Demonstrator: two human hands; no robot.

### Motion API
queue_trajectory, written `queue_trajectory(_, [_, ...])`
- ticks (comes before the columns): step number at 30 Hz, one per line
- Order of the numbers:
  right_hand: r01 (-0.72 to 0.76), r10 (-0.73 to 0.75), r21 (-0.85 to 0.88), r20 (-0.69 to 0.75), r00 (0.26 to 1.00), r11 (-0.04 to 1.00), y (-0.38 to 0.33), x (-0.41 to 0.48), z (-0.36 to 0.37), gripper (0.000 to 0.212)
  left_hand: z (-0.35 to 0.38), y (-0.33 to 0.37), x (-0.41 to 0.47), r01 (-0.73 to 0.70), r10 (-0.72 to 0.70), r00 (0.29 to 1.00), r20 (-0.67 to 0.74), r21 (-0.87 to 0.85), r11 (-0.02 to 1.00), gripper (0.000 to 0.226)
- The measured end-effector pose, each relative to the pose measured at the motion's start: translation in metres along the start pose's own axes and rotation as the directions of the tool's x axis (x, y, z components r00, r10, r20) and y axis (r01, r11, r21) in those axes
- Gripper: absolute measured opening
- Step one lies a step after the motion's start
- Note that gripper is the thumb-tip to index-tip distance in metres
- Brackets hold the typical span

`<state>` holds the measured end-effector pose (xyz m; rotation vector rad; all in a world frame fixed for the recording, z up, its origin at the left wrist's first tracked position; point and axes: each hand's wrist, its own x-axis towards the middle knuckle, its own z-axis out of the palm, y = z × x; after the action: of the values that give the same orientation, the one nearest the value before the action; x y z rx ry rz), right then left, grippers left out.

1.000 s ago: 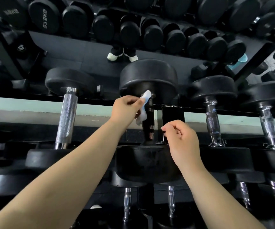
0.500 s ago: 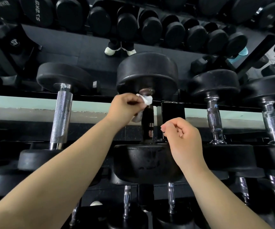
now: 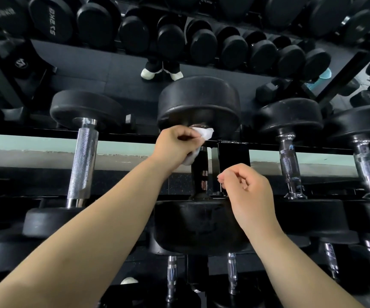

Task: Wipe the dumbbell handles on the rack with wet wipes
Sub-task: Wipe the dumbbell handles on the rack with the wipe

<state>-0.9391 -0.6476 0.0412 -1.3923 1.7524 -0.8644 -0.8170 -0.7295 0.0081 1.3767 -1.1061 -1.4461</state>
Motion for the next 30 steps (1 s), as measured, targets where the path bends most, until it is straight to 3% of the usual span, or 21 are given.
queue_trajectory(6, [-0.003,0.003,0.009,0.01,1.0,1.0,0.0,0.0,-0.001,0.019,-0.014,-0.012,-0.014,0.055,-0.076,0.969,0.235,0.096,0.994,0.022])
queue_trajectory(9, [0.005,-0.005,0.01,0.011,1.0,1.0,0.001,0.0,-0.001,0.019,-0.016,-0.015,-0.018,0.053,-0.091,0.965,0.245,0.156,0.986,0.024])
queue_trajectory(13, [0.002,-0.002,0.015,0.01,1.0,1.0,0.001,0.0,-0.001,0.019,-0.012,-0.024,-0.007,0.147,-0.135,0.987,0.092,-0.142,0.979,0.018])
queue_trajectory(20, [0.011,-0.012,0.005,0.003,1.0,1.0,0.001,0.0,0.0,0.019,-0.005,-0.025,0.0,0.237,-0.188,0.969,0.158,-0.394,0.888,0.016])
queue_trajectory(22, [0.013,-0.013,0.006,0.005,1.0,1.0,0.001,0.0,0.0,0.02,-0.006,-0.027,-0.001,0.29,-0.221,0.951,0.218,-0.372,0.882,0.018])
queue_trajectory(25, [0.015,-0.015,0.019,0.007,1.0,1.0,0.0,0.0,0.0,0.021,-0.014,-0.034,-0.013,0.347,-0.272,0.89,0.365,-0.154,0.925,0.02])
queue_trajectory(27, [0.009,-0.009,0.028,0.006,1.0,1.0,0.0,0.0,0.0,0.022,-0.017,-0.037,-0.017,0.36,-0.317,0.87,0.378,-0.048,0.932,0.023])
queue_trajectory(30, [0.001,-0.001,0.027,0.008,1.0,1.0,0.001,0.001,0.0,0.02,-0.012,-0.03,-0.003,0.346,-0.285,0.909,0.303,-0.172,0.922,0.024])
